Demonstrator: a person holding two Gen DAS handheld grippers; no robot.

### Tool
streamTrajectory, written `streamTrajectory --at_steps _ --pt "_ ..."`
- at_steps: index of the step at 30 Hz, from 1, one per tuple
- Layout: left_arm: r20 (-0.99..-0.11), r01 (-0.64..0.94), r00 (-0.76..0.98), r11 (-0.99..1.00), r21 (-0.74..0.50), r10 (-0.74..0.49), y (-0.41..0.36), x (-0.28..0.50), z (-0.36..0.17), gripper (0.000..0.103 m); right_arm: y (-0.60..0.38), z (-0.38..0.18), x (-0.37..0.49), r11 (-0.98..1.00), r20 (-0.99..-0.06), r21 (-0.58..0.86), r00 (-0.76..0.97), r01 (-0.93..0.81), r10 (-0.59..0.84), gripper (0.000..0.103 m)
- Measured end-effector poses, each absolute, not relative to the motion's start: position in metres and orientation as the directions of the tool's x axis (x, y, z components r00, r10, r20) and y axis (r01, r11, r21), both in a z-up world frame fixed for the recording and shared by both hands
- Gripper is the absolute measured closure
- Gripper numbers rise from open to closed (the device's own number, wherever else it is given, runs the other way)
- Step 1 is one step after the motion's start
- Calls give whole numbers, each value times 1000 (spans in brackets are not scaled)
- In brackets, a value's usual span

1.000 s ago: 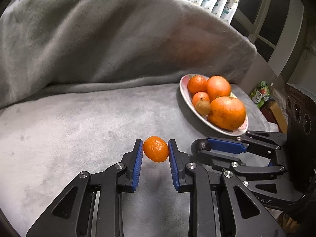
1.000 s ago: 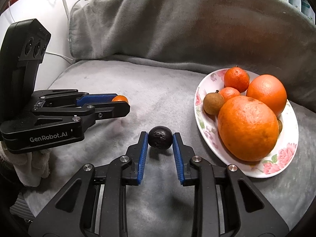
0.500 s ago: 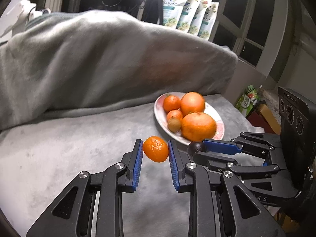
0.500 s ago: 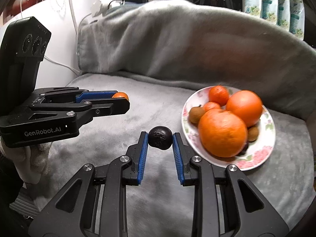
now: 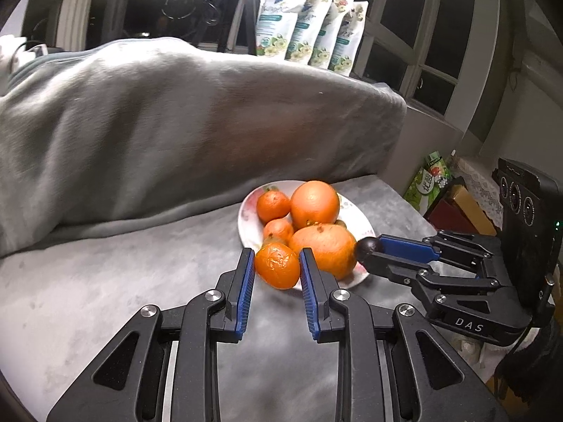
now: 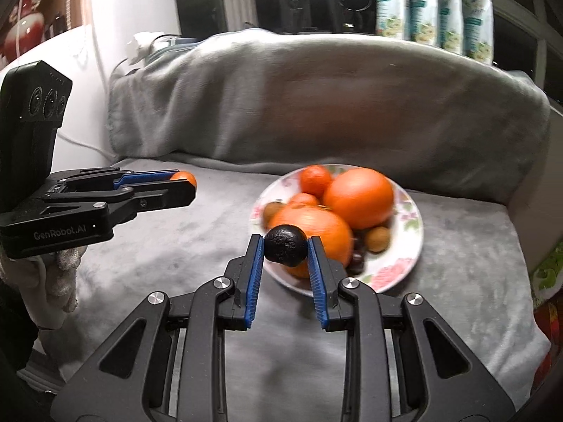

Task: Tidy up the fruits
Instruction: 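Carry the dark fruit and mandarin over the plate with both grippers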

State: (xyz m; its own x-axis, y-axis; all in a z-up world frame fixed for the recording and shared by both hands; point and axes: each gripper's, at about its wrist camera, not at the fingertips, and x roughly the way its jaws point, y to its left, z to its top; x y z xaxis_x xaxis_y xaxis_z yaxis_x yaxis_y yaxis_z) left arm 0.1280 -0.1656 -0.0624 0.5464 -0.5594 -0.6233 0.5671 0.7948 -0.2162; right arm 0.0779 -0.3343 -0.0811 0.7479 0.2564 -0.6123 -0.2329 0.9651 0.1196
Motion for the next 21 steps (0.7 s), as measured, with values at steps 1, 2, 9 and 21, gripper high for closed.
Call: streamTrajectory --at_steps 1,2,9,21 --pt "-627 567 543 795 -217 -559 -170 132 -64 79 -340 -82 79 968 -613 122 750 -219 247 76" --pt "-629 568 539 793 -221 -561 -174 135 -64 79 -344 -84 80 970 -615 123 751 -210 241 76" --pt "-635 579 517 781 -234 -574 -202 154 -68 79 -368 -94 89 975 -628 149 746 -163 221 76" --pt "-628 600 504 764 -239 -593 -221 161 -64 79 -378 -102 97 973 -634 171 739 -152 227 76"
